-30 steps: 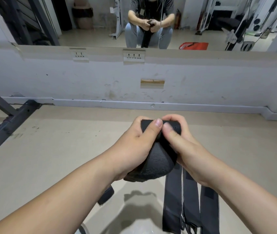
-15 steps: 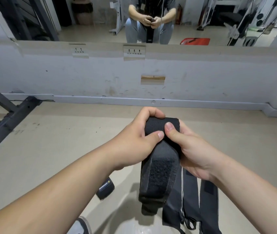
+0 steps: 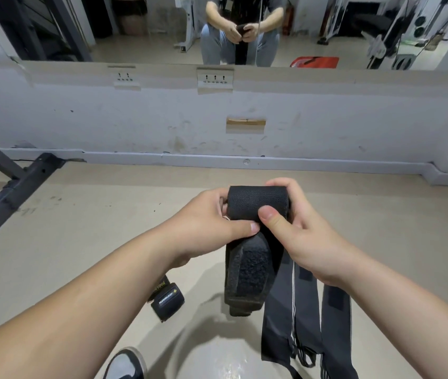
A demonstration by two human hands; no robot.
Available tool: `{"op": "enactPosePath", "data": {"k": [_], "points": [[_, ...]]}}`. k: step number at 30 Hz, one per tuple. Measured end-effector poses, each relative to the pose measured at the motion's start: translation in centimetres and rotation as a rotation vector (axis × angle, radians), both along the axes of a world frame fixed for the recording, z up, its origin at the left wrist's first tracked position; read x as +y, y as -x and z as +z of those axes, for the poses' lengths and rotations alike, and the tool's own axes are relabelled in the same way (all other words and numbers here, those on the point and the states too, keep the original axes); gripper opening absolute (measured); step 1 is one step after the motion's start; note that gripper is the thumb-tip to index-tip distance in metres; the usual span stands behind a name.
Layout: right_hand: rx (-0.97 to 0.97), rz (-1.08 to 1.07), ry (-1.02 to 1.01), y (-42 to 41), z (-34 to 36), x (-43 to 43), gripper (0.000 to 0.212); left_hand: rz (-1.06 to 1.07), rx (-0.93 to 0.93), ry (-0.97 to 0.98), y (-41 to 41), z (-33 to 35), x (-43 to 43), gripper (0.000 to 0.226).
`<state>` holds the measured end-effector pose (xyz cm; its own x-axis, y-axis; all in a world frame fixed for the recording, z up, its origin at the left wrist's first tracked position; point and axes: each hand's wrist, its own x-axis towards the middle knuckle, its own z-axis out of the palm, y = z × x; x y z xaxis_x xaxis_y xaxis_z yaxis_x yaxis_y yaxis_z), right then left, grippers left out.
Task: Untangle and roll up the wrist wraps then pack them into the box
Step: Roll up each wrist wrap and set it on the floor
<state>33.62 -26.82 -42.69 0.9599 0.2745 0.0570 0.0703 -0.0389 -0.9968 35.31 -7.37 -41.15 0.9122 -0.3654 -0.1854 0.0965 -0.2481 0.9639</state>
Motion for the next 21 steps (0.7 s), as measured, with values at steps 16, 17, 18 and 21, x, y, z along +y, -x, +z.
{"op": "enactPosePath", "data": {"k": [16, 17, 18, 21], "points": [[-0.047, 0.041, 0.022, 0.3, 0.5, 0.6, 0.036, 0.081, 0.269, 0.185, 0.5, 1.4, -1.3, 0.052], [-0.054, 0.052, 0.035, 0.3, 0.4, 0.5, 0.038, 0.079, 0.256, 0.149, 0.5, 1.4, -1.3, 0.052], [-0.061, 0.059, 0.051, 0.3, 0.4, 0.4, 0.042, 0.082, 0.246, 0.129, 0.6, 1.5, -1.3, 0.051], [-0.068, 0.057, 0.059, 0.3, 0.5, 0.5, 0.049, 0.123, 0.197, 0.139, 1.0, 1.6, -1.4, 0.037]]}}
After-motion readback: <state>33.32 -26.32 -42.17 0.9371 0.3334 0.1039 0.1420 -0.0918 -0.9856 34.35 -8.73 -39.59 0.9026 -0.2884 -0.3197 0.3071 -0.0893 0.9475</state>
